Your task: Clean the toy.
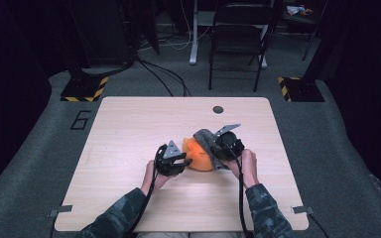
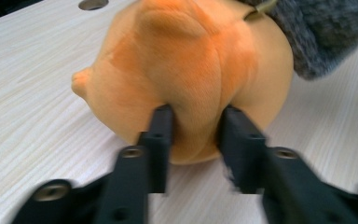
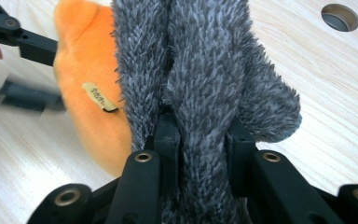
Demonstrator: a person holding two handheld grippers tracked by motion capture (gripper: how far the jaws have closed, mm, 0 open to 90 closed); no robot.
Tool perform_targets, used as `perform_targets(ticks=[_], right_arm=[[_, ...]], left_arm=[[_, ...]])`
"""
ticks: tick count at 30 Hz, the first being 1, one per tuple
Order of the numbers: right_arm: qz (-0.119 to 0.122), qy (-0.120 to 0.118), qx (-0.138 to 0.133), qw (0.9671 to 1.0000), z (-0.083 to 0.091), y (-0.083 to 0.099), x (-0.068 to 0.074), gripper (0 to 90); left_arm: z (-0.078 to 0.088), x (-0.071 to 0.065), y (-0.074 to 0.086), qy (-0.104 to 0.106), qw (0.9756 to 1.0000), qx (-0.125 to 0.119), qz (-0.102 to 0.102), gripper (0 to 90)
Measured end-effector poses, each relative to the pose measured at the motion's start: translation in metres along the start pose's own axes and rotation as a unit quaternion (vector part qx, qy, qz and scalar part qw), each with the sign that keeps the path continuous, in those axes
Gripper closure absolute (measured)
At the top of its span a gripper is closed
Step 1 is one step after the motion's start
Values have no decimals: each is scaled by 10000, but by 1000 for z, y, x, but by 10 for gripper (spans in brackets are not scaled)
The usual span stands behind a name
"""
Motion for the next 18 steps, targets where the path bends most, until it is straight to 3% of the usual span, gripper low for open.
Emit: perform_targets(ticks=[3,6,11,12,15,18], right_arm=[[-12,8,13,10000,-1,0,-3,717],[-20,-8,-39,10000,-4,-1,-3,717],[-13,15,-11,10000,-4,-1,-3,715],[4,22,-54,10000,-4,-1,-3,713],[-53,2,-125,9999,-1,-2,-2,715],[-22,63,-216,9997,5,-5,-1,716]], left_arm=[[-2,-3,4,-204,9990,101,-398,465],[-8,-6,6,-320,9982,28,-503,441],[-11,-7,9,-386,9979,-52,-520,547],[-11,-6,8,-412,9977,-71,-529,624],[-9,-4,6,-402,9983,-50,-425,732],[-7,-4,3,-358,9988,-48,-332,771]])
Point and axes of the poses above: each handheld gripper's, and its own axes: z roughly backward along the jaws, y roughly out of its underside, x roughly to its left, the point moved 5 cm from there along -z, roughly forward along the jaws, and after that the axes turned 5 degrees about -y, right-handed, at the moved point
